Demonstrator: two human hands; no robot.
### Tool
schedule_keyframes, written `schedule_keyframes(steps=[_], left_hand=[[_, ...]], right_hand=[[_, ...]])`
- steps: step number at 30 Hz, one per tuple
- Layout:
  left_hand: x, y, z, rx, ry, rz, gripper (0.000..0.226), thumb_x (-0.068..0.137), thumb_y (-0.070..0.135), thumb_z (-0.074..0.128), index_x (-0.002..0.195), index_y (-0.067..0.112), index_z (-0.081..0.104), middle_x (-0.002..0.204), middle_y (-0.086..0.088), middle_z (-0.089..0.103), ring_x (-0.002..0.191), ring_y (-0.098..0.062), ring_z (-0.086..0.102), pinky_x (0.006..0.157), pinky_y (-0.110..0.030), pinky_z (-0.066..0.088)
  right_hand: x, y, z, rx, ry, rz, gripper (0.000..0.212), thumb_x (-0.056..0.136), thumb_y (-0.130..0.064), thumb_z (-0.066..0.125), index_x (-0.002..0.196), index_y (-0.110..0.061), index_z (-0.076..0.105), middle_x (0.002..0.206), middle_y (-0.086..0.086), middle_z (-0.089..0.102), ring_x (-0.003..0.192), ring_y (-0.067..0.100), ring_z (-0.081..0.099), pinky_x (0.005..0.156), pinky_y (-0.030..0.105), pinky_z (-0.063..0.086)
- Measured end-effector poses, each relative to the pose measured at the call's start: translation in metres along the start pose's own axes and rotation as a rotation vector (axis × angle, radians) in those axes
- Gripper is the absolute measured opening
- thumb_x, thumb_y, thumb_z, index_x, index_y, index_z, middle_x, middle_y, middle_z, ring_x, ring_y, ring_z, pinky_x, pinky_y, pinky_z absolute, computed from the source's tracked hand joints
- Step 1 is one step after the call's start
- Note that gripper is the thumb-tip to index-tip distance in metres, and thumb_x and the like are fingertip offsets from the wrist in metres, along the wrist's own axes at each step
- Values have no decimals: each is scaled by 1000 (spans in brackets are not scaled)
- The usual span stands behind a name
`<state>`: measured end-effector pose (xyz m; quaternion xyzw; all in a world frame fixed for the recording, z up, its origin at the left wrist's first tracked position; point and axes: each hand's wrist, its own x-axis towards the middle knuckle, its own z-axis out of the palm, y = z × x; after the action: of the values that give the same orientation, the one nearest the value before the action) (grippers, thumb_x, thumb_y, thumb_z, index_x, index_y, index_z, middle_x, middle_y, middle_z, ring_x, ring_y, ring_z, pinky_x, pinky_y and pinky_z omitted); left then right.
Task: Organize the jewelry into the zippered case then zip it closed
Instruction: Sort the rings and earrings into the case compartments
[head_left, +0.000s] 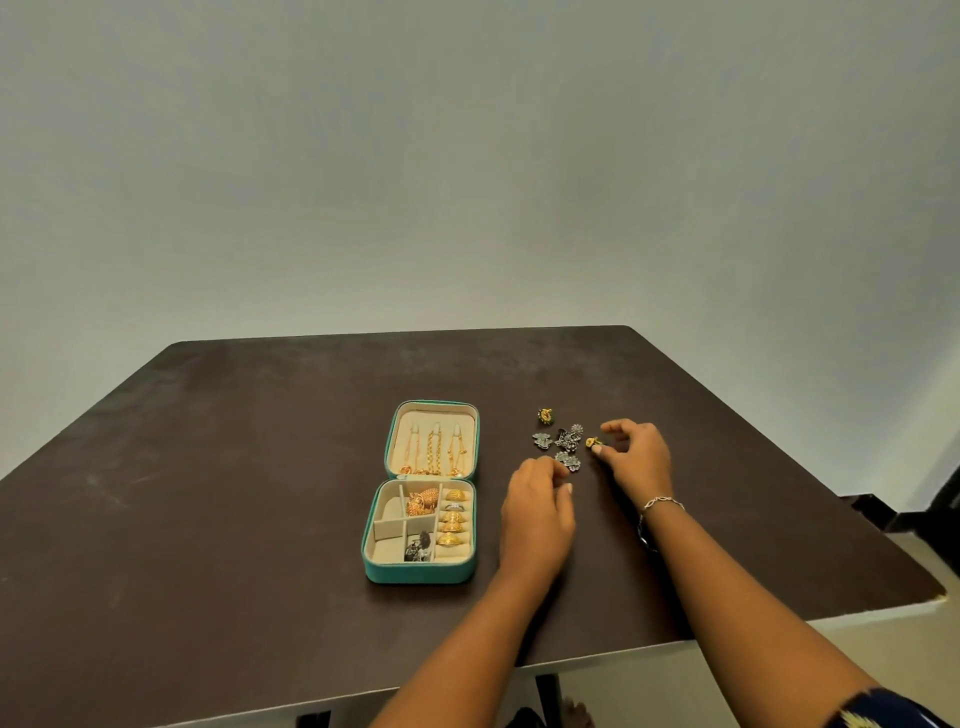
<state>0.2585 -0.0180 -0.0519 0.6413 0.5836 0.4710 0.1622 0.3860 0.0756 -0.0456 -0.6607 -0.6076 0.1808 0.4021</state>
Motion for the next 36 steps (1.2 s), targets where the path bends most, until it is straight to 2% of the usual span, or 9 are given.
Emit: schedule_keyframes(steps=[2, 6, 12, 16, 21, 24, 29, 34, 36], left_hand=[[6, 1, 3, -18, 13, -35, 11, 86, 7, 52, 95, 7, 57, 99, -4, 58, 97, -19, 53, 83, -23, 38], [23, 0, 9, -52, 66, -123, 10, 87, 7, 52, 95, 7, 58, 95, -1, 54, 96, -18, 54, 79, -19, 34], [51, -7, 19, -66, 177, -242, 11, 87, 3, 51, 94, 4, 59, 102, -10, 59, 96, -21, 55, 74, -16, 31], [71, -10, 20, -92, 214, -330, 13, 88, 3, 50, 96, 5, 60, 105, -10, 59, 97, -21, 54, 74, -17, 32], [101, -19, 17, -86, 194, -430, 14, 88, 4, 51, 95, 8, 63, 107, -10, 63, 98, -23, 58, 78, -25, 39], [114, -20, 15, -73, 134, -449, 13, 87, 6, 54, 96, 9, 64, 106, -9, 65, 98, -23, 59, 76, -25, 39], [130, -24, 20, -50, 66, -475, 13, 83, 13, 64, 96, 11, 64, 105, -10, 66, 101, -25, 59, 82, -30, 45], [139, -20, 27, 78, -71, -446, 24, 79, 26, 71, 98, 18, 59, 109, -4, 63, 109, -22, 53, 83, -30, 42], [139, -17, 30, 172, -114, -405, 23, 80, 25, 70, 100, 19, 60, 111, -3, 63, 113, -21, 50, 86, -32, 42]], right_hand=[[5, 2, 2, -47, -32, -10, 25, 75, -13, 72, 99, -14, 67, 110, 11, 52, 103, 25, 54, 87, 31, 41], [9, 6, 5, -9, -20, -16, 7, 76, -9, 70, 78, -16, 69, 100, 7, 57, 92, 21, 60, 75, 25, 39], [5, 8, 0, 257, 37, -27, 11, 80, -5, 63, 76, -15, 68, 76, 1, 66, 78, 16, 60, 76, 28, 46], [5, 10, 0, 412, 28, -3, 15, 79, -5, 66, 81, -19, 59, 63, 1, 60, 65, 15, 56, 63, 26, 43], [4, 9, -1, 494, -4, -29, 20, 80, -3, 65, 74, -21, 57, 68, 3, 63, 69, 17, 59, 64, 30, 46], [3, 10, -2, 529, -33, -28, 21, 82, -2, 62, 80, -23, 57, 65, 1, 61, 66, 19, 59, 66, 37, 48], [2, 8, -2, 583, -101, -38, 35, 84, 6, 54, 92, -28, 58, 75, 2, 59, 64, 11, 61, 71, 37, 52], [1, 6, -1, 507, -130, -87, 32, 84, 2, 54, 82, -28, 66, 84, 1, 63, 66, 15, 64, 72, 37, 53], [0, 6, 0, 484, -136, -104, 31, 83, 2, 56, 76, -26, 67, 86, 3, 66, 65, 16, 64, 72, 38, 53]])
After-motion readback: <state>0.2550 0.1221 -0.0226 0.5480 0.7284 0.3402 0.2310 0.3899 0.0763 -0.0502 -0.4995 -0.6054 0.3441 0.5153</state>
